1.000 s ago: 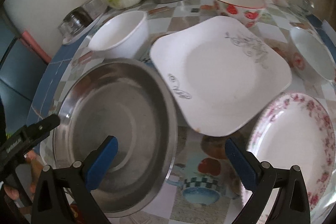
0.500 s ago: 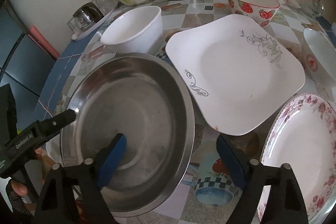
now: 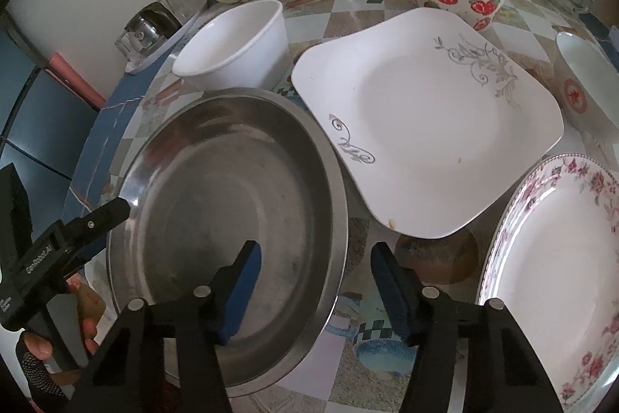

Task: Organize plates and bowls
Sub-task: 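Close the right tool on the steel basin rim while the left tool grips the rim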

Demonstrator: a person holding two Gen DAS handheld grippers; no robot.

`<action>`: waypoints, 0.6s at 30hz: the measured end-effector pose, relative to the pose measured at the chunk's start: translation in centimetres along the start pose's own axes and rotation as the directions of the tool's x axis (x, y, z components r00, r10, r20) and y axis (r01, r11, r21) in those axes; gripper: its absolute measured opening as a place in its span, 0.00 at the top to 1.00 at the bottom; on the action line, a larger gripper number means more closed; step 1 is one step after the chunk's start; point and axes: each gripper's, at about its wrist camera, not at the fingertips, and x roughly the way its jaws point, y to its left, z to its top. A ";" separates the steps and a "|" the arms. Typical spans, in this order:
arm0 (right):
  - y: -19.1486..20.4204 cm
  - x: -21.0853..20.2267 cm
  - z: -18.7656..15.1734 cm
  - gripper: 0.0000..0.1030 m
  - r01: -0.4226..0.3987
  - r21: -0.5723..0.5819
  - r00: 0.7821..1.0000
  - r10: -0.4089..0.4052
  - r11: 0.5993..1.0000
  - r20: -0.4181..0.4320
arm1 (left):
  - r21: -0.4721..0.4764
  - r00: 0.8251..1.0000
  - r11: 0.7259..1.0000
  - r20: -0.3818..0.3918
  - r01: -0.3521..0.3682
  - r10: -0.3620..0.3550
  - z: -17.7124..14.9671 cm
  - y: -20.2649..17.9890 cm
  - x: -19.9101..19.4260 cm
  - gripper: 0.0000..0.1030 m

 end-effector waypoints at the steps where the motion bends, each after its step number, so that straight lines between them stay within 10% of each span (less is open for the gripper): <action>1: 0.0 0.0 0.0 0.43 0.000 0.001 1.000 0.000 1.000 -0.002 | -0.001 1.000 1.000 0.006 0.001 -0.001 0.0 0.0 0.0 0.00; 18: -0.9 0.5 0.0 0.73 -0.007 0.032 1.000 0.008 0.999 -0.015 | 0.094 0.996 0.991 0.009 -0.094 0.093 -0.1 -0.1 1.6 0.00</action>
